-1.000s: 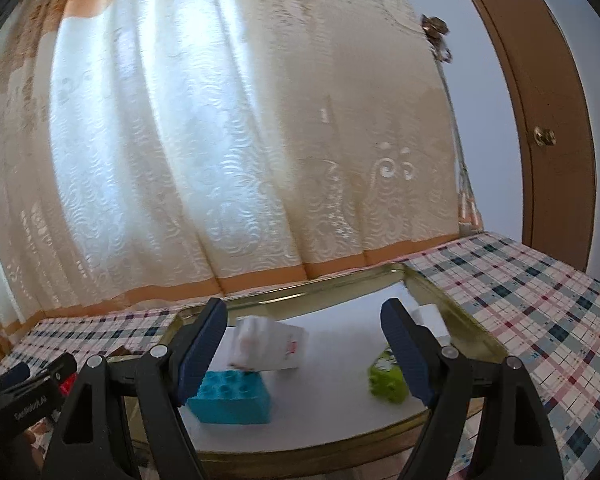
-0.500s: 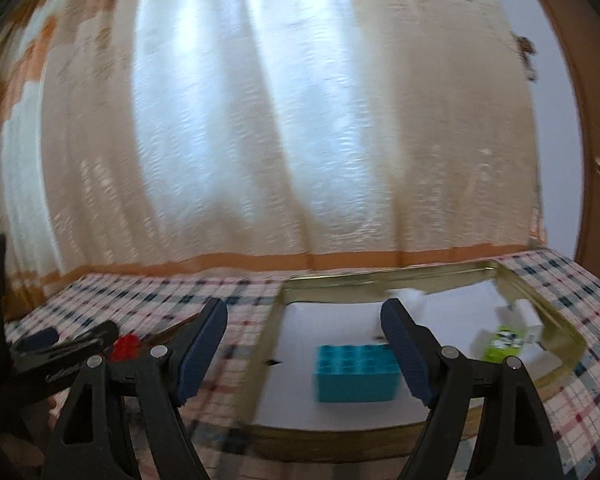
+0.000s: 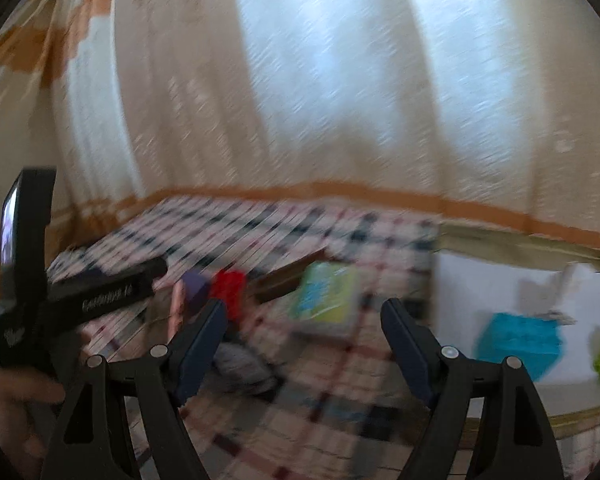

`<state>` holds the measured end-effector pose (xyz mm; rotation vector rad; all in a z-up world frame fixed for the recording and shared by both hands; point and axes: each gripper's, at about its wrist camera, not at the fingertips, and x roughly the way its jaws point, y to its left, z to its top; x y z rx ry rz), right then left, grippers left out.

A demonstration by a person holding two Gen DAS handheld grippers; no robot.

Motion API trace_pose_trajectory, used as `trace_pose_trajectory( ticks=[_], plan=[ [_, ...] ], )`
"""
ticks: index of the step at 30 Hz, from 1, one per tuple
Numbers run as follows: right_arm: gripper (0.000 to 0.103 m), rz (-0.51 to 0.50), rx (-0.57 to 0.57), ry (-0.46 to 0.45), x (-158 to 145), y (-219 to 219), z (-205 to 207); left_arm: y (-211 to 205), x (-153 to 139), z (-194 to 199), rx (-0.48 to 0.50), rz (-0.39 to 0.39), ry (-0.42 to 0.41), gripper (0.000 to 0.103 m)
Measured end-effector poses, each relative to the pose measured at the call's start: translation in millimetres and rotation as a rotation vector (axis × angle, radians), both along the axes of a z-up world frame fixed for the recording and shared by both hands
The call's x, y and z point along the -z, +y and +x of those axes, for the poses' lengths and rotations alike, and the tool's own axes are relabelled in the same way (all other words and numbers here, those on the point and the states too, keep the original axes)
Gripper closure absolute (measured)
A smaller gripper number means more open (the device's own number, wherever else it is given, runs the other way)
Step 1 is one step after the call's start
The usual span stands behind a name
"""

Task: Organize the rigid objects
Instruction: 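Grasp the grey fabric pouch with the right tool while the left tool grasps the copper mirror frame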

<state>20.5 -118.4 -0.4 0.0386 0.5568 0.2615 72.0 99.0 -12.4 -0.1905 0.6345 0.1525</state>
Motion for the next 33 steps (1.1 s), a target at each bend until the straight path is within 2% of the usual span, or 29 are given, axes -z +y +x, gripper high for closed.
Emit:
trace_pose_trajectory(
  ticks=[5, 9, 14, 17, 20, 23, 28, 31, 33],
  plan=[
    [0.022, 0.007, -0.149, 0.121, 14.3, 26.8, 16.7, 20.1, 3.9, 1.5, -0.047, -0.040, 0.023, 0.000],
    [0.022, -0.024, -0.190, 0.230, 29.0, 44.3, 30.8, 22.8, 7.6, 2.0, -0.043, -0.067, 0.041, 0.000],
    [0.024, -0.011, -0.220, 0.323, 42.3, 52.9, 43.3, 15.7, 7.4, 1.4, -0.012, -0.043, 0.047, 0.000],
    [0.028, -0.054, -0.215, 0.318, 42.5, 59.9, 42.4, 11.9, 8.9, 2.7, 0.009, -0.037, 0.065, 0.000],
    [0.036, -0.089, -0.207, 0.312, 42.1, 62.9, 41.1, 9.6, 11.2, 4.4, 0.025, -0.038, 0.082, 0.000],
    [0.038, -0.112, -0.213, 0.308, 41.6, 63.7, 39.2, 5.9, 12.6, 5.6, 0.050, -0.042, 0.093, 0.000],
    [0.040, -0.083, -0.164, 0.303, 39.5, 46.4, 29.0, -2.4, 12.3, 5.7, 0.109, -0.044, 0.095, 0.000],
    [0.040, -0.052, -0.111, 0.249, 31.1, 31.6, 22.3, -9.1, 14.5, 6.3, 0.162, -0.060, 0.113, 0.000],
    [0.040, -0.062, -0.063, 0.191, 23.7, 22.2, 15.0, -16.3, 17.4, 7.0, 0.187, -0.040, 0.132, 0.000]
  ],
)
